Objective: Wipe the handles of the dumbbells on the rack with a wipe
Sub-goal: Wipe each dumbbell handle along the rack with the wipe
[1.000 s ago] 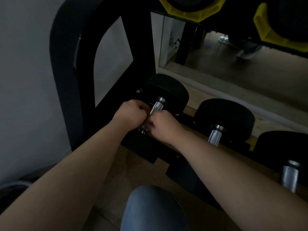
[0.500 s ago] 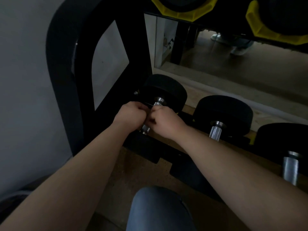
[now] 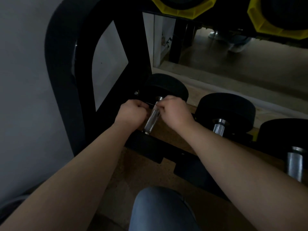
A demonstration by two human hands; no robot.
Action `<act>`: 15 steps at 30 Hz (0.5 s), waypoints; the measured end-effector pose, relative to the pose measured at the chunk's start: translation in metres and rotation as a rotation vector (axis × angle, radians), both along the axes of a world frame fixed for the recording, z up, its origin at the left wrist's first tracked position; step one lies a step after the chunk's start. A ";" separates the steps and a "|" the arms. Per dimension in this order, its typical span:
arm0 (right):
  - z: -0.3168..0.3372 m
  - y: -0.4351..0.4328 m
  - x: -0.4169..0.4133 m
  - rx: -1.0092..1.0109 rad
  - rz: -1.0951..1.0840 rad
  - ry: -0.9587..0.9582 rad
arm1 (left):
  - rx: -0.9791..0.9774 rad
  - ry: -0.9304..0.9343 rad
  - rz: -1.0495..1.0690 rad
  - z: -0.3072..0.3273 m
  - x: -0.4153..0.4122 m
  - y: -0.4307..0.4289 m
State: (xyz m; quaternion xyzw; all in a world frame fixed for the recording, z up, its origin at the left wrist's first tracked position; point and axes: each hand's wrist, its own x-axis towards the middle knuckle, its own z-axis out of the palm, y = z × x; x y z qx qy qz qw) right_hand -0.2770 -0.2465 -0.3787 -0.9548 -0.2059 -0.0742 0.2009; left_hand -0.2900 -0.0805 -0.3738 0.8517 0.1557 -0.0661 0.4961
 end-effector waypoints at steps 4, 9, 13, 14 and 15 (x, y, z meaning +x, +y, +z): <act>-0.003 0.003 -0.012 -0.087 0.123 0.005 | -0.006 -0.010 -0.004 0.001 0.002 0.002; 0.013 0.012 -0.030 0.100 0.159 0.241 | -0.062 -0.149 0.039 0.011 -0.012 0.003; 0.038 0.030 -0.046 0.753 -0.163 0.617 | -0.266 -0.316 0.161 0.017 -0.036 0.009; 0.045 0.037 -0.051 0.913 -0.211 0.718 | -0.302 -0.343 0.189 0.017 -0.043 0.013; 0.053 0.043 -0.057 1.063 -0.230 0.800 | -0.319 -0.361 0.193 0.017 -0.050 0.018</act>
